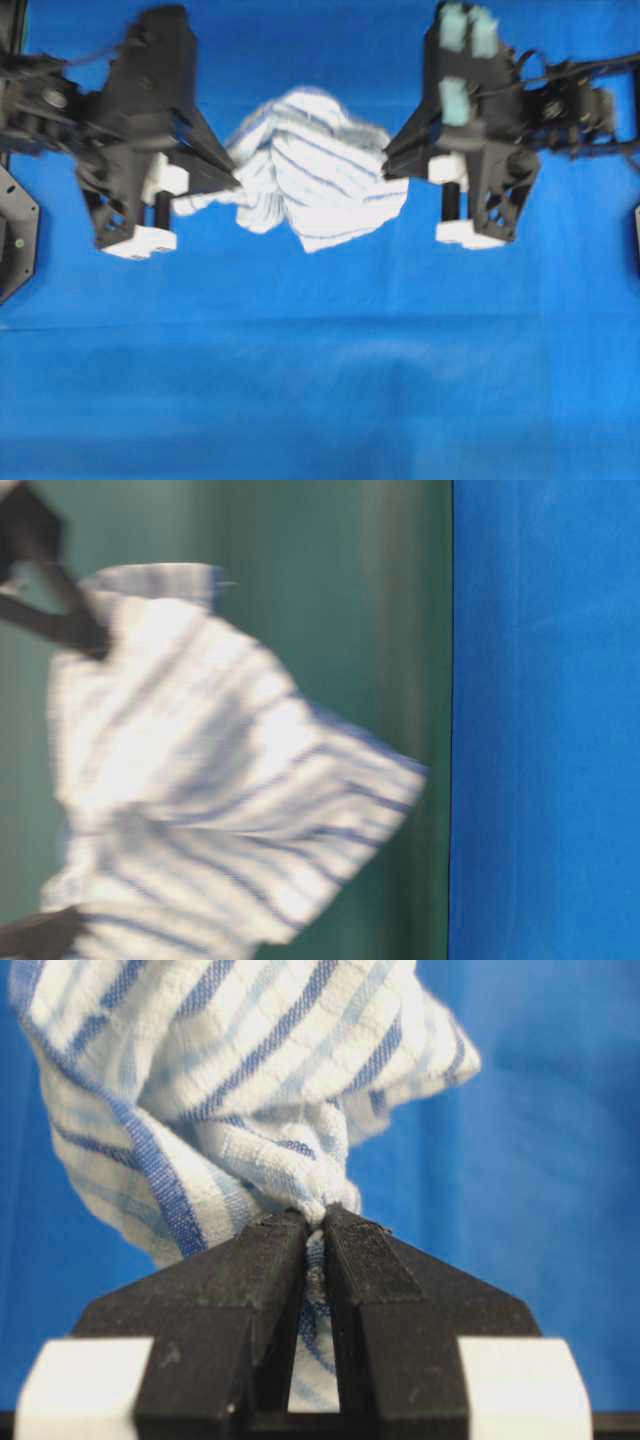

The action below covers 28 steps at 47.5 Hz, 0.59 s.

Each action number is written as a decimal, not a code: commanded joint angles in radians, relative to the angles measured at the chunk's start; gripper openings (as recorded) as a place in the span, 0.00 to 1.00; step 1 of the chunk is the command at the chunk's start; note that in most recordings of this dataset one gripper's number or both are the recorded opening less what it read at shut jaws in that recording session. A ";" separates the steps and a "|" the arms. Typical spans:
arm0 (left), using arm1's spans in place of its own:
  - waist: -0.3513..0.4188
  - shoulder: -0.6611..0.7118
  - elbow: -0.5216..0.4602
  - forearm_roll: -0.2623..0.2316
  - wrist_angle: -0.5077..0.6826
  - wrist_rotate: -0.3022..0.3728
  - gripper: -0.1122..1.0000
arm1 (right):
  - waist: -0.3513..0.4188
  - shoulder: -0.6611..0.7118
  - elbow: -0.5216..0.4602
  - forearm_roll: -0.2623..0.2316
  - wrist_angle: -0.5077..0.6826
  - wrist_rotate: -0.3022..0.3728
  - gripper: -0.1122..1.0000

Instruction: Lift the towel with both arms.

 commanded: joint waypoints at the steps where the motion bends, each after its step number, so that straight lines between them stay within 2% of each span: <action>1: -0.002 -0.031 -0.074 0.002 0.041 0.000 0.14 | 0.002 -0.028 -0.084 -0.002 0.048 -0.003 0.15; 16: -0.002 -0.037 -0.204 0.002 0.144 0.002 0.14 | 0.003 -0.029 -0.244 -0.003 0.186 -0.003 0.15; 28: -0.002 -0.031 -0.219 0.002 0.150 0.005 0.14 | 0.009 -0.028 -0.264 -0.002 0.209 -0.005 0.15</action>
